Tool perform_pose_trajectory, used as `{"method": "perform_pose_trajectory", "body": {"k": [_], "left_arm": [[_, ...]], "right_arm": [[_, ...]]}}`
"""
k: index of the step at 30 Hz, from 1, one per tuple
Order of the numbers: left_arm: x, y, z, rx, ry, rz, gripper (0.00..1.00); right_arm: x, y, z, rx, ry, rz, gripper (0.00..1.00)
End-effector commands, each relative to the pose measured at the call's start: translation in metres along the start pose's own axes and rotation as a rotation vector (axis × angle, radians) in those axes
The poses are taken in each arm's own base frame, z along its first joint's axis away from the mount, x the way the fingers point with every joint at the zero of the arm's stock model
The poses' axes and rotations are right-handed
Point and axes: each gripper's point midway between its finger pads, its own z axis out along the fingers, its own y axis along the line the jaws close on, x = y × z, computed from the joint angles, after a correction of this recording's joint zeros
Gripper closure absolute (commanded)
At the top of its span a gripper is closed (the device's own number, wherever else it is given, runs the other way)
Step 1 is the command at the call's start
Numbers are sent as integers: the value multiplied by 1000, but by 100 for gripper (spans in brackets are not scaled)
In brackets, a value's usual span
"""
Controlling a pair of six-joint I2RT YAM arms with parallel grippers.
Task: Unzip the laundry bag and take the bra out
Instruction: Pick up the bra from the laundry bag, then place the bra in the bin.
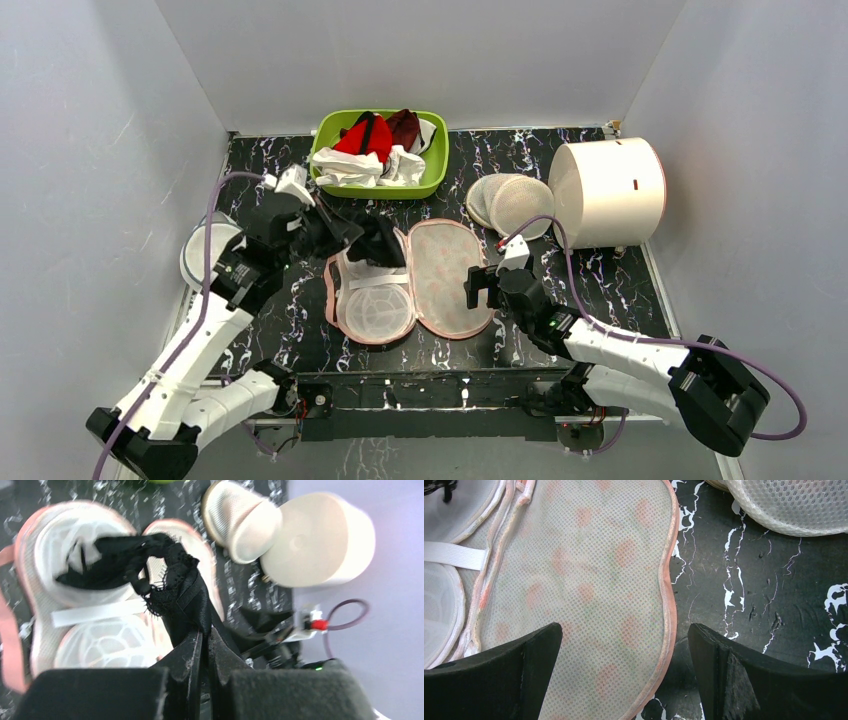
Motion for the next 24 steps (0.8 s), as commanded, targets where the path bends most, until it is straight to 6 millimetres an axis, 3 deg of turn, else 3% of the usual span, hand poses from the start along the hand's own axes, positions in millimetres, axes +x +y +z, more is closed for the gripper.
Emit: {"method": "perform_pose_trajectory", "body": {"k": [1,8,13,20,24], "left_arm": [[-53,-53,-13,116,-125,-38,100],[-127,-96,-12,108,-300,29,100],[-174,-117,3,83,-406,58,100],[-232,-124,57,53,-501,59,100],[-258,-109,87,-13,-526,60,100]], "right_arm": [[-24,7,1,-21,-75,33,2],[-24,6,-1,-25,-82,36,2],[-25,6,-2,-31,-90,38,2],[-28,4,-6,-30,-114,51,2],[-29,4,-7,-32,-121,55,2]]}}
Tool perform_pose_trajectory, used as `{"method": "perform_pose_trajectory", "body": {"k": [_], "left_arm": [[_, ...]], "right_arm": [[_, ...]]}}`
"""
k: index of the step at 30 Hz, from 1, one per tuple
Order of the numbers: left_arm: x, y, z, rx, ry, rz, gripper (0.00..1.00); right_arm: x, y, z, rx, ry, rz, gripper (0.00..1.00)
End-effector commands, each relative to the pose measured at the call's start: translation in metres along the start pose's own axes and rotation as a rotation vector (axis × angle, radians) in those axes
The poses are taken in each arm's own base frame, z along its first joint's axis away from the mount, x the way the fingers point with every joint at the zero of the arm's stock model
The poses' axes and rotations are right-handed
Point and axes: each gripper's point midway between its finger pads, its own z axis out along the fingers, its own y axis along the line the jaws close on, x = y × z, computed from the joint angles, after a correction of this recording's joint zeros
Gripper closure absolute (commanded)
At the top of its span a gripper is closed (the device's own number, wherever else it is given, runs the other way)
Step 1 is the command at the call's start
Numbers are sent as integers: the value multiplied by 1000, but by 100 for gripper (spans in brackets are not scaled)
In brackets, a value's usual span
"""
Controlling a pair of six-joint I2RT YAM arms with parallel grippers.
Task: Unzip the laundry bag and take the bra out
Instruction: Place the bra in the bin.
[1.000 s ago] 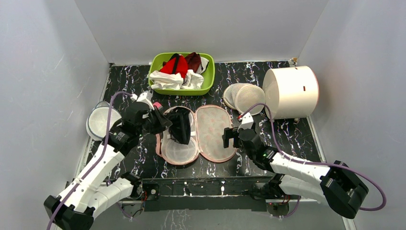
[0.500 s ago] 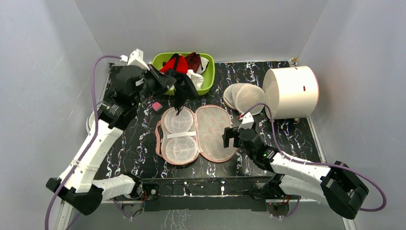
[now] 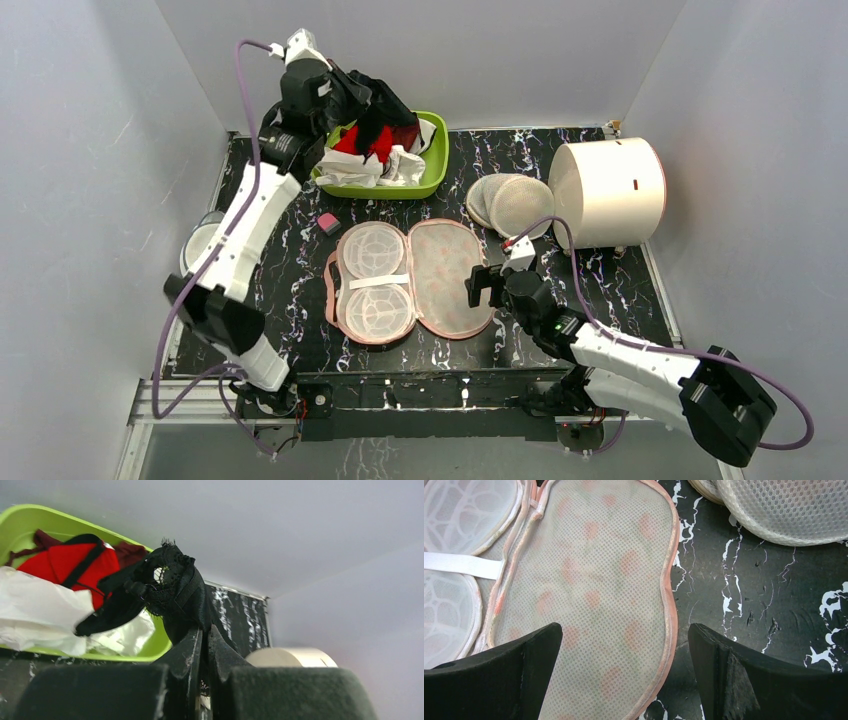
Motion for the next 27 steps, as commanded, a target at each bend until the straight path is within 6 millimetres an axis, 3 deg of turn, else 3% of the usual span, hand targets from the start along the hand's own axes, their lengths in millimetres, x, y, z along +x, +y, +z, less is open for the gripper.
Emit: {"method": "perform_pose_trajectory", "body": {"k": [1,6,12,21,27], "left_arm": [[-40,8,28,-35,-116,21,100],[-46,32,60,-87,-116,37,100],[-8,58,101,-121,-23,46,100],[105,110,158,-169,209,-117,100],[173,139,174,-200,338,-288,100]], "right_arm": [[-19,4,0,-13,-73,31,2],[-18,4,0,-14,-73,30,2],[-18,5,0,-17,-72,31,2],[-17,4,1,-15,-68,30,2],[-18,4,1,-15,-70,30,2]]}}
